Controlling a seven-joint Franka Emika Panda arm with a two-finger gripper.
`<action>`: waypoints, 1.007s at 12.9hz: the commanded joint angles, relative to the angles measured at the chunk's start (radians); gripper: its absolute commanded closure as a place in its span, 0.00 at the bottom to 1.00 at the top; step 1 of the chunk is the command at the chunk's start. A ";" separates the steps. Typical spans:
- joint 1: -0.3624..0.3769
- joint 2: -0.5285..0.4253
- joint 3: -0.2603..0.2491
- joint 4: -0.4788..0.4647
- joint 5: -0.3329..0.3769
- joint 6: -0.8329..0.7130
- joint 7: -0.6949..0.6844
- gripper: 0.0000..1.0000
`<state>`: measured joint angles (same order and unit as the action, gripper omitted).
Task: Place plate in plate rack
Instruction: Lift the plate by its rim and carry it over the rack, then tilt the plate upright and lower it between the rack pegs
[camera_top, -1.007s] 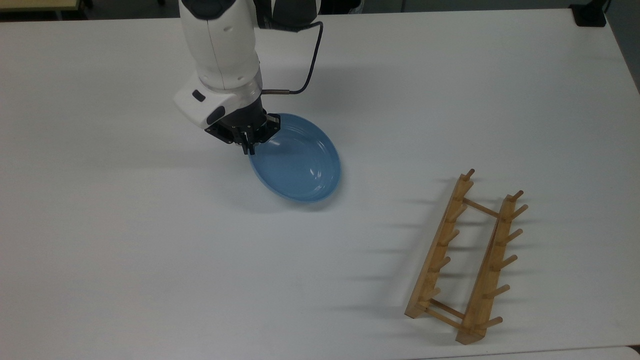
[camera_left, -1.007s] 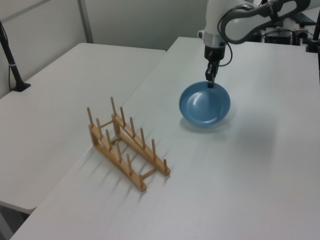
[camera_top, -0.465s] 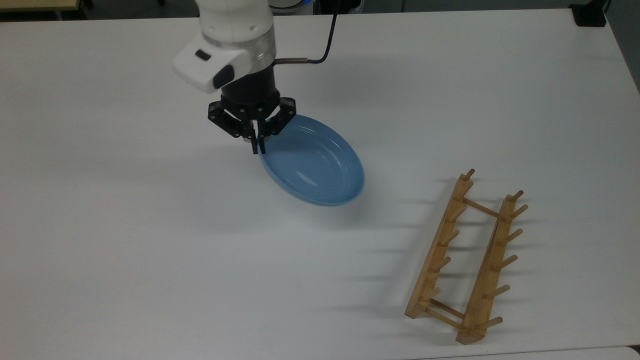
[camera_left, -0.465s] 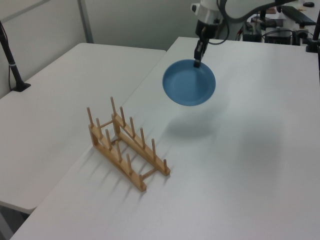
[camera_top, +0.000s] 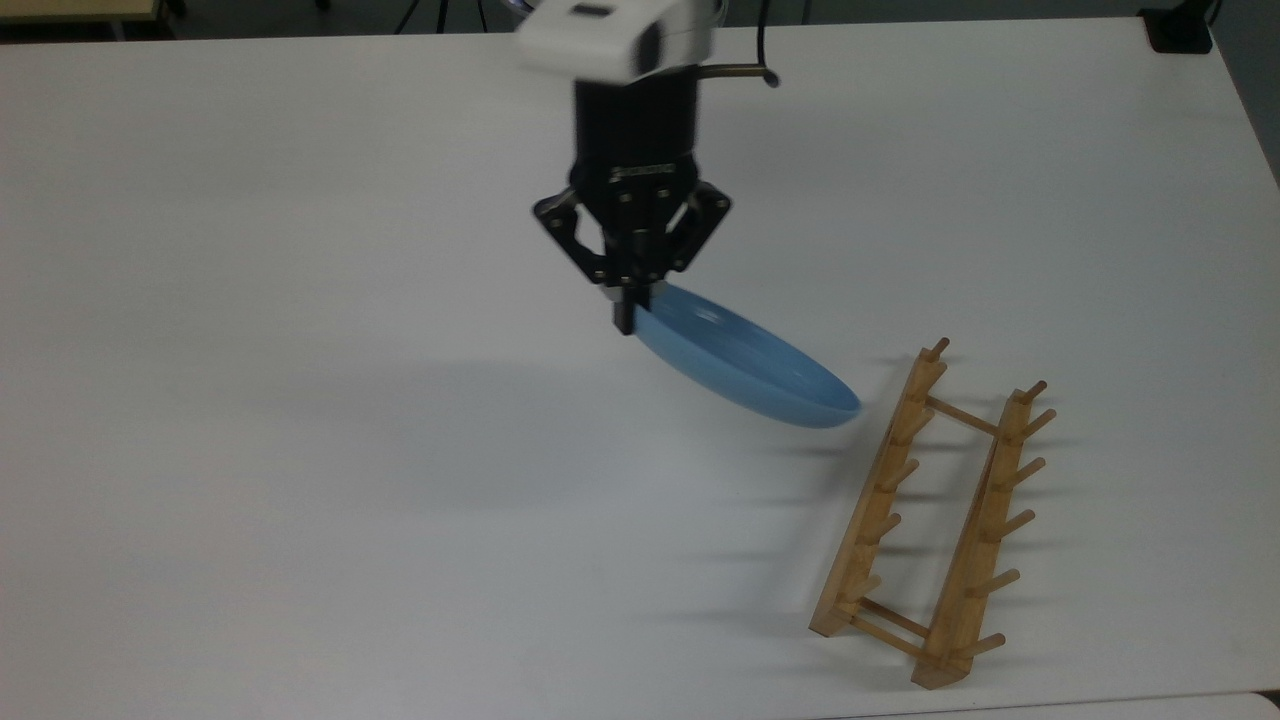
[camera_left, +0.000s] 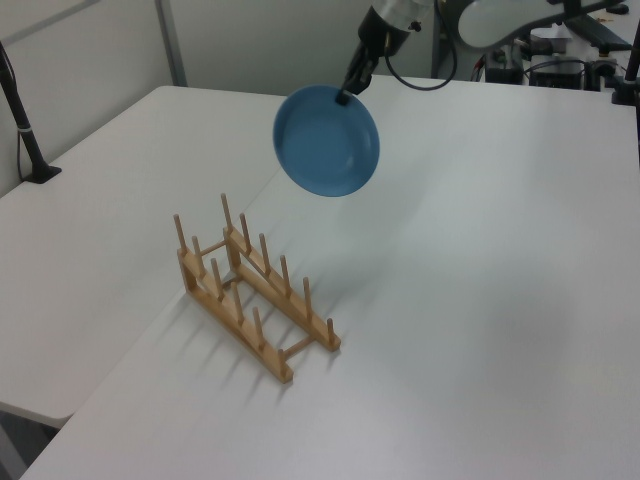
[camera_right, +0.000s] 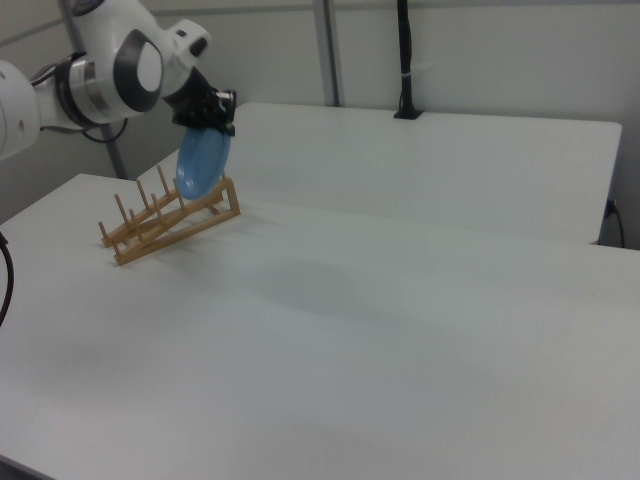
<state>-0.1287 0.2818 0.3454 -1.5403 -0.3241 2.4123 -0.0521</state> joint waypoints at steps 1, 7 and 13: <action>0.012 0.040 0.033 0.008 -0.214 0.248 -0.018 1.00; 0.093 0.115 0.030 0.066 -0.374 0.419 -0.015 1.00; 0.226 0.184 -0.047 0.196 -0.418 0.438 -0.009 1.00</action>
<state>0.0177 0.4003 0.3786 -1.4526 -0.7030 2.8226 -0.0546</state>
